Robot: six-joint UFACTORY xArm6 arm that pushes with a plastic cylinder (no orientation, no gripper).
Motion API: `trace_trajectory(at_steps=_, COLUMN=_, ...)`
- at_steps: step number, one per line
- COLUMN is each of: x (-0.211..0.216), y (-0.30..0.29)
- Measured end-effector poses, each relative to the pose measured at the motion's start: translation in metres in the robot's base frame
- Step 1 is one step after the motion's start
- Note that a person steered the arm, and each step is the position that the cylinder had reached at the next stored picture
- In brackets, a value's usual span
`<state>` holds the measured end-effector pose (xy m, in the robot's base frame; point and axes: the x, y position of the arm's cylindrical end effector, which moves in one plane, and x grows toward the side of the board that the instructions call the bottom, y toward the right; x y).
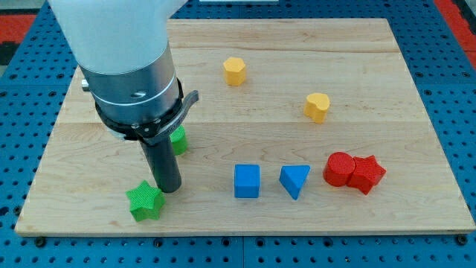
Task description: Slide the green star towards the green circle
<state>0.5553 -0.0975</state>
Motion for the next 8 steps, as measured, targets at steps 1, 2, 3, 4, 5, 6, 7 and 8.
trace_trajectory(at_steps=1, x=0.0, y=0.011)
trace_trajectory(at_steps=2, x=0.001, y=0.049)
trace_trajectory(at_steps=3, x=0.035, y=0.05)
trace_trajectory(at_steps=4, x=0.054, y=0.031)
trace_trajectory(at_steps=5, x=0.058, y=-0.021)
trace_trajectory(at_steps=6, x=0.056, y=-0.041)
trace_trajectory(at_steps=7, x=0.041, y=-0.045)
trace_trajectory(at_steps=8, x=0.039, y=-0.045)
